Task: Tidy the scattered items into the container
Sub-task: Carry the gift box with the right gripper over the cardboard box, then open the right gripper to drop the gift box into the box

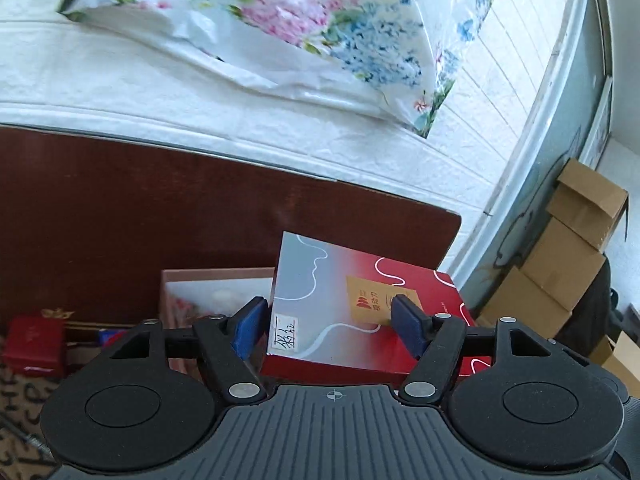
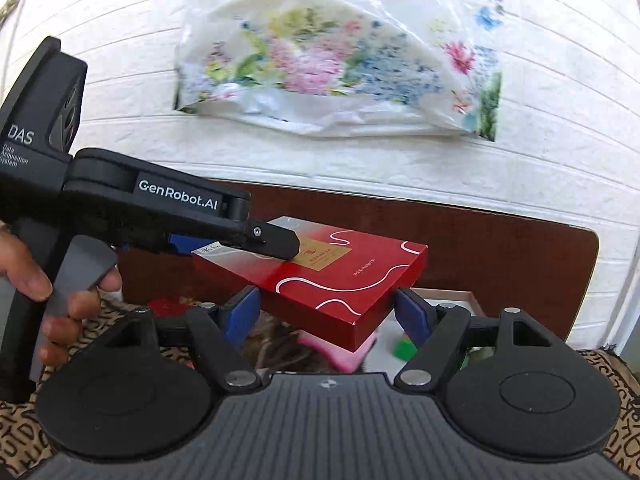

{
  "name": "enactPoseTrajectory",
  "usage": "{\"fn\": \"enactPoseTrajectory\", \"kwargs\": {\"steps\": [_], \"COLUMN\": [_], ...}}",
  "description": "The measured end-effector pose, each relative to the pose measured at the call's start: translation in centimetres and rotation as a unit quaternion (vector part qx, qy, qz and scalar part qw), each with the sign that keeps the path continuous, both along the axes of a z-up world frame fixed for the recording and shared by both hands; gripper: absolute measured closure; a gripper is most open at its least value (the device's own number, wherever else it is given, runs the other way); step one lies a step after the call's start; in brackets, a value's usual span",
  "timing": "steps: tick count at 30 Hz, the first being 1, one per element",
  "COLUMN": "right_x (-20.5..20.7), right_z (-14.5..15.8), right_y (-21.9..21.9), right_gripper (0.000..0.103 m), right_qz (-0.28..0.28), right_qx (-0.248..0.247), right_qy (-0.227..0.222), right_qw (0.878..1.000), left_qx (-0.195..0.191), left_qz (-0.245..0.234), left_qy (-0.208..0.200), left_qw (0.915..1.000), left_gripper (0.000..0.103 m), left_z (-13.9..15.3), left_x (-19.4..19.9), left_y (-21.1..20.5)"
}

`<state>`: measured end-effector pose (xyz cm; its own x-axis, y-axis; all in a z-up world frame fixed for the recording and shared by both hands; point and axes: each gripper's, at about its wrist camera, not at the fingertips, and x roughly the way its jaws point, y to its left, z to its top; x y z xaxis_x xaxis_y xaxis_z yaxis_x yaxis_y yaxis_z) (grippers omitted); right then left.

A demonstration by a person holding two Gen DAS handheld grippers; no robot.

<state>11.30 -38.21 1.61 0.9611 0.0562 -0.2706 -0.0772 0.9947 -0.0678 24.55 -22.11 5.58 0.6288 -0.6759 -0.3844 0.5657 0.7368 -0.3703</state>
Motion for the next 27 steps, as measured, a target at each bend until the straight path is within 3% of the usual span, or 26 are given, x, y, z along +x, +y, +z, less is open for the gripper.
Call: {"fn": "enactPoseTrajectory", "kwargs": {"steps": [8,14,18,27], "right_x": [5.8,7.1,8.2,10.4], "right_z": [-3.1,-4.8,-5.1,-5.9], "right_y": [-3.2,-2.9,-2.8,-2.3], "right_gripper": [0.024,0.029,0.033,0.030], "right_qz": [-0.012,-0.013,-0.006,-0.016], "right_qx": [0.055,0.034,0.050,0.067], "right_qy": [0.056,0.067,0.075,0.098], "right_qw": [0.997,0.997,0.996,0.993], "left_qx": [0.003,0.016,0.033,0.037], "left_qz": [0.012,0.005,0.017,0.034], "left_qy": [0.050,0.032,0.024,0.048], "left_qw": [0.9987,0.9993,0.9990,0.9976], "left_gripper": [0.017,0.016,0.013,0.010], "left_z": [-3.5,-4.3,-5.1,-6.3], "left_x": [5.4,5.7,5.7,6.6], "left_y": [-2.2,-2.1,-2.2,-1.2]}}
